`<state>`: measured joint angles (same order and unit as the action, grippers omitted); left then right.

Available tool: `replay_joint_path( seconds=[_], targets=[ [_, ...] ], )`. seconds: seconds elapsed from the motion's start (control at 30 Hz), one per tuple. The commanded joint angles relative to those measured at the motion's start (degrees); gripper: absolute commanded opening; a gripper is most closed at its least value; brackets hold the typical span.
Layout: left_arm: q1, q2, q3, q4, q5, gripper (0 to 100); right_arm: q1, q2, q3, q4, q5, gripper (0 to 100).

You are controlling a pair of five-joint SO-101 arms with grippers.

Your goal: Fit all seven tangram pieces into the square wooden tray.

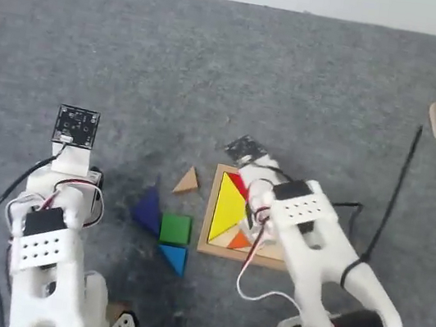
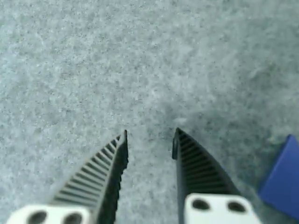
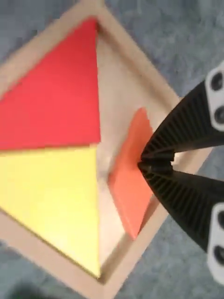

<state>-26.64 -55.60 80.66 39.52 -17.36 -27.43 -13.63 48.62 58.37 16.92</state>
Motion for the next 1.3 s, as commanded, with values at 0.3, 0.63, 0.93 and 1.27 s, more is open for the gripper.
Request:
replay_joint_path(
  seconds=[0.3,0.63,0.93,1.27],
  targets=[
    [-0.26,-1.23,-0.22,-1.23,-0.53,16,-10.51,0.75,-2.11,0.66,-0.62,0.9],
    [-0.26,-1.23,-0.22,-1.14,-0.53,16,-11.91,-0.40,-6.15,2.42,-3.16,0.9],
    [0.88,-1.23,-1.19,0.79,-0.70,16,4.53,-15.60,-11.08,13.58,-4.04,1.0],
    [9.14,-1.23,-22.02,24.09,-0.53,16,32.13,-21.58,7.12,9.89,5.19,0.9]
  ],
)
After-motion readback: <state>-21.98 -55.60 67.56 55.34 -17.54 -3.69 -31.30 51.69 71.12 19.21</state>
